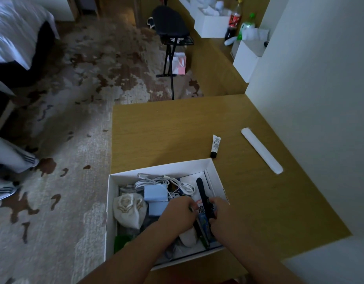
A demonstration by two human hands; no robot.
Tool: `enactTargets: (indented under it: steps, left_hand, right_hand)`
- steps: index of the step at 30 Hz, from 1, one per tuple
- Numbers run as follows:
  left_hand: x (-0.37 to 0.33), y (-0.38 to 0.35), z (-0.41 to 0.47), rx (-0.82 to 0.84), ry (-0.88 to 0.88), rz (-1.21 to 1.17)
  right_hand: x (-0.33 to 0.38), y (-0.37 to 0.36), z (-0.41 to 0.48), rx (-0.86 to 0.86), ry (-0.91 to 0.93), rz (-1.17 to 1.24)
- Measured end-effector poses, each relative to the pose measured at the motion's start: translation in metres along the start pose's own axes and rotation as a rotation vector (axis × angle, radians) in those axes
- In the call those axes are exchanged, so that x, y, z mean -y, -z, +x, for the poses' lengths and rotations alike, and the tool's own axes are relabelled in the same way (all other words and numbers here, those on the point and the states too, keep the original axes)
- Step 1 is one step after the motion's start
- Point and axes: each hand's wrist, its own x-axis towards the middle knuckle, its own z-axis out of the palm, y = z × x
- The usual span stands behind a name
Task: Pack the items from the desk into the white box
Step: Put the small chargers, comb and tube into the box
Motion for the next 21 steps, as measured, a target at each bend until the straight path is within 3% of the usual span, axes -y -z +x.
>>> enactTargets:
  steps: [5,15,18,21]
  left_hand:
    - [-0.008,0.009,-0.002,-0.079,-0.051,-0.050]
    - [-0.056,0.041,0.008,-0.046,-0.197,-0.161]
    - [-0.074,0.054,0.020,-0.082,-0.219,-0.198]
    - [-0.088,0.064,0.039,-0.117,-0.206,-0.235]
  right_hand:
    - [0.000,-0.014,0.009,0.051,0.067,-0.054]
    - [-0.014,-0.020,0.026,0.141,0.127,-0.235]
    - [-0.014,-0.004,0.031,0.069,0.181,-0.094]
    - [-0.019,0.028,0.046,-0.109,0.179,0.074]
